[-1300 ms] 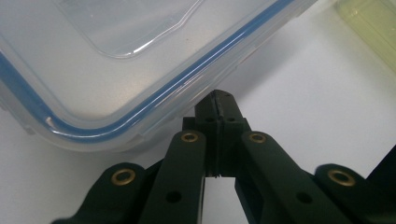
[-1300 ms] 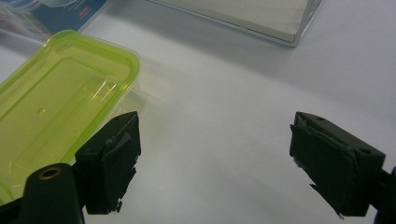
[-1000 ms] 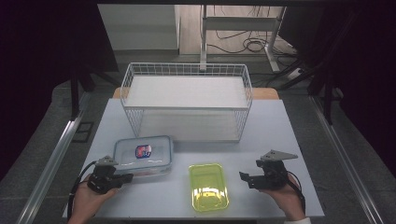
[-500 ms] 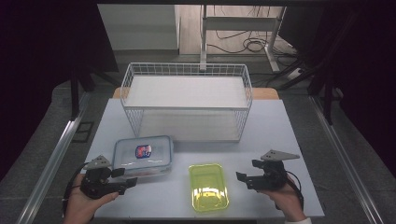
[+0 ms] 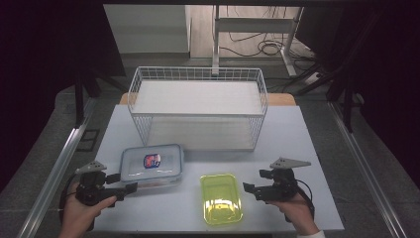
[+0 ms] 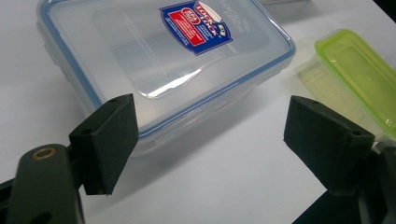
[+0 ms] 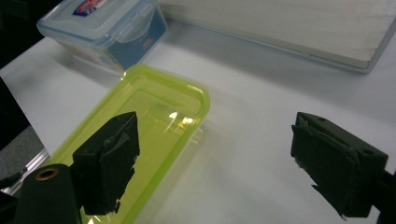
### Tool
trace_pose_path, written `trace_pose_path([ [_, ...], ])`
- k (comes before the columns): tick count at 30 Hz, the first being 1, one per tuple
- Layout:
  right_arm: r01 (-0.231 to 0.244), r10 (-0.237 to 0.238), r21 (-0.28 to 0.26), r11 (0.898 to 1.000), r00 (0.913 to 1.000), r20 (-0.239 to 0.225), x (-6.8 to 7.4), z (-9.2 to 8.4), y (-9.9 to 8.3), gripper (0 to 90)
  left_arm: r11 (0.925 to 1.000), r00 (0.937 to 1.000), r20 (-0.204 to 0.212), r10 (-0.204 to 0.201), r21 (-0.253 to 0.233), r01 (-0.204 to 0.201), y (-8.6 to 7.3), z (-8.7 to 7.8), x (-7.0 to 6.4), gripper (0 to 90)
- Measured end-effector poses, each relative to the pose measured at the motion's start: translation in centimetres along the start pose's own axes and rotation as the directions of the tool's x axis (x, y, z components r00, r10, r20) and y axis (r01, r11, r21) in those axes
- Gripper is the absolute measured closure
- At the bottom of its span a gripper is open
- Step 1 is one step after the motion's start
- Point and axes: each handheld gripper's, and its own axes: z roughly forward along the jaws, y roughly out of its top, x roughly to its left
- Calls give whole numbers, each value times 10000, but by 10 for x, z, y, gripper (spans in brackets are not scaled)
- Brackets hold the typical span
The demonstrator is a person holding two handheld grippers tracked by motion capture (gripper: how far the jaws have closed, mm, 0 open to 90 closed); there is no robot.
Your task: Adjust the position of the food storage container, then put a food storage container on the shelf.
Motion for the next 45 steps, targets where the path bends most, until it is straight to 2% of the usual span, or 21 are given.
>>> trace_pose_path([
  [5,-192,190,-249,9995,9998,-93,2,-1,4,159,9998,9999,-125,-120,-180,118,0,-4,3,170],
  [10,-55,47,-360,9993,9998,-218,6,-2,13,159,9981,9990,-134,-431,-450,425,3,-9,9,133],
  [11,-9,-1,-349,9994,9996,-282,9,-2,18,158,9960,9976,-124,-688,-583,680,7,-11,15,121],
  [14,-19,4,-355,9994,9991,-425,12,0,22,158,9950,9963,-126,-852,-538,844,10,-10,21,97],
  [15,-50,27,-368,9993,9981,-614,16,3,28,158,9932,9940,-43,-1089,-418,1086,12,-7,28,89],
  [18,-46,21,-321,9995,9971,-767,20,7,34,158,9908,9915,27,-1303,-376,1303,14,-4,35,76],
  [22,135,-156,-240,9996,9955,-937,33,19,51,159,9797,9812,226,-1914,-566,1924,20,2,58,79],
  [26,132,-158,-233,9996,9931,-1165,42,31,66,159,9763,9778,369,-2062,-598,2082,22,6,69,117],
  [27,182,-205,-205,9996,9928,-1183,44,35,69,160,9726,9736,481,-2232,-550,2257,22,9,74,117],
  [28,214,-234,-181,9996,9925,-1200,45,37,71,160,9726,9736,481,-2232,-550,2257,22,9,74,117],
  [29,273,-290,-154,9995,9918,-1242,48,40,74,160,9696,9694,560,-2388,-410,2412,23,14,78,117],
  [32,363,-375,-115,9993,9903,-1339,51,46,79,160,9690,9680,595,-2440,-262,2458,25,18,79,113],
  [33,390,-402,-111,9992,9894,-1393,52,49,82,160,9639,9601,922,-2639,-113,2660,26,22,81,111],
  [34,413,-423,-102,9991,9890,-1420,53,51,83,160,9615,9572,969,-2728,-69,2747,27,25,82,108],
  [35,410,-421,-110,9991,9886,-1447,53,53,85,160,9626,9586,912,-2697,1,2708,27,26,83,108],
  [38,361,-384,-174,9992,9872,-1545,52,56,88,160,9599,9552,957,-2802,194,2797,27,30,84,103],
  [40,248,-289,-268,9993,9852,-1687,51,60,90,161,9549,9494,1029,-2968,425,2940,27,36,88,99],
  [42,228,-273,-284,9993,9849,-1711,51,61,92,162,9553,9500,1055,-2939,655,2883,27,39,89,100],
  [43,216,-262,-292,9993,9851,-1702,50,62,92,162,9529,9458,1206,-3017,721,2947,27,41,90,100],
  [44,206,-251,-281,9994,9850,-1705,50,63,92,162,9456,9336,1524,-3243,776,3158,25,44,91,100],
  [45,204,-248,-275,9994,9854,-1686,50,64,93,163,9433,9294,1633,-3309,826,3214,24,46,92,102],
])
